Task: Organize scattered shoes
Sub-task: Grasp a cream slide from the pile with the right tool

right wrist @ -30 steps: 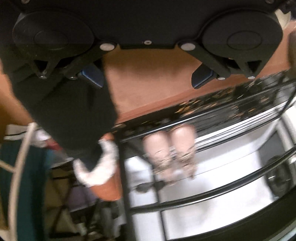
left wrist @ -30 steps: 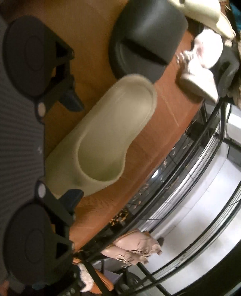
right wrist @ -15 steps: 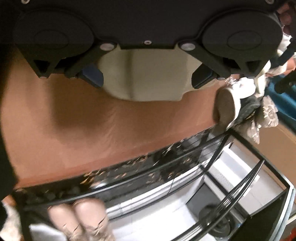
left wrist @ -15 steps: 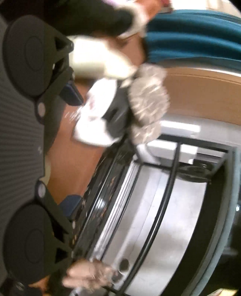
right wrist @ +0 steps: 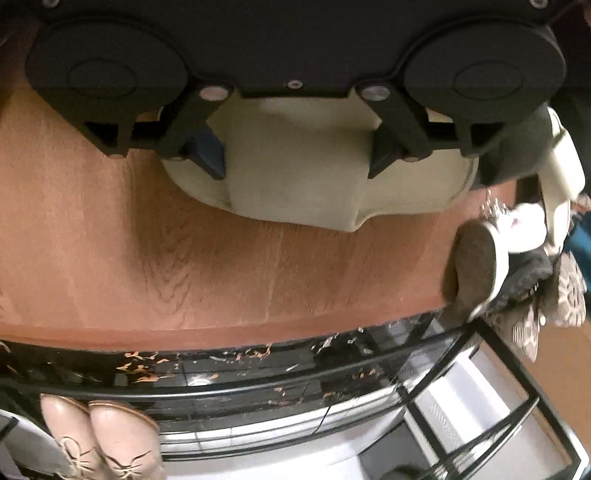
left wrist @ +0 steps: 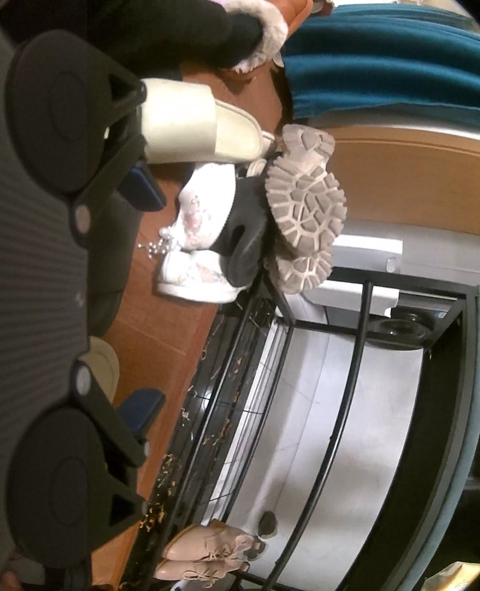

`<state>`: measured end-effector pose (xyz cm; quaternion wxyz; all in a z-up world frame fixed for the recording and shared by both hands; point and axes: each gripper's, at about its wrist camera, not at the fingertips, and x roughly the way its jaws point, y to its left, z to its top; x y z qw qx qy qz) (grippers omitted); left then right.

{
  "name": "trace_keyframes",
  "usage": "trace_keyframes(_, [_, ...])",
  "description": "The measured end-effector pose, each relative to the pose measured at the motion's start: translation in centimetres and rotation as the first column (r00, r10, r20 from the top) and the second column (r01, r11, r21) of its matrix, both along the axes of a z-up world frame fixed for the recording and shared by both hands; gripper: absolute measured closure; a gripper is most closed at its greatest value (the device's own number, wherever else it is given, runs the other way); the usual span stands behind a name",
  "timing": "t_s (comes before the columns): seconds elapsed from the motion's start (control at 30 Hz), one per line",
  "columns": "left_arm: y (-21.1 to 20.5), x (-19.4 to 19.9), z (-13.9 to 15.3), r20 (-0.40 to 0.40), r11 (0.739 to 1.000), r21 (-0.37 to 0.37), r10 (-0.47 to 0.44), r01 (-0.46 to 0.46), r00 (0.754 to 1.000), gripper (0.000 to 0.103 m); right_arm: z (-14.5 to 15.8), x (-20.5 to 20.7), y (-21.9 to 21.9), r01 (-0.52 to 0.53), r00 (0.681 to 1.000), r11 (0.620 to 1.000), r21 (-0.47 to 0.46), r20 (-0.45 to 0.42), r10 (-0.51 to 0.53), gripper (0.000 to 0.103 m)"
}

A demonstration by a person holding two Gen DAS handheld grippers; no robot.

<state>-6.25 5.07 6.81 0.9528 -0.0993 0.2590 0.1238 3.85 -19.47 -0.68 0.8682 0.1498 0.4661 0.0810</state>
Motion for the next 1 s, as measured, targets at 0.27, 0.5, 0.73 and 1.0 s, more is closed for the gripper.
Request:
trace_keyframes(0.27, [0.8, 0.2, 0.2, 0.004, 0.998, -0.051, 0.026, -0.026, 1.000, 0.001, 3.4, -2.3, -5.4, 0.667, 0.743, 0.740, 0.083, -0.004, -0.669, 0.024])
trace_keyframes(0.5, [0.9, 0.1, 0.2, 0.006, 0.998, -0.052, 0.022, -0.021, 1.000, 0.001, 0.1, -2.9, -6.3, 0.805, 0.593, 0.582, 0.114, -0.193, -0.782, 0.021])
trace_keyframes(0.73, [1.0, 0.2, 0.1, 0.000, 0.998, -0.056, 0.023, -0.023, 1.000, 0.001, -1.6, -4.2, -7.4, 0.857, 0.513, 0.495, 0.146, -0.348, -0.785, 0.001])
trace_keyframes(1.0, [1.0, 0.4, -0.1, -0.007, 0.996, -0.087, 0.022, -0.022, 1.000, 0.001, 5.1, -4.2, -8.5, 0.428, 0.894, 0.886, 0.176, -0.225, -0.387, 0.000])
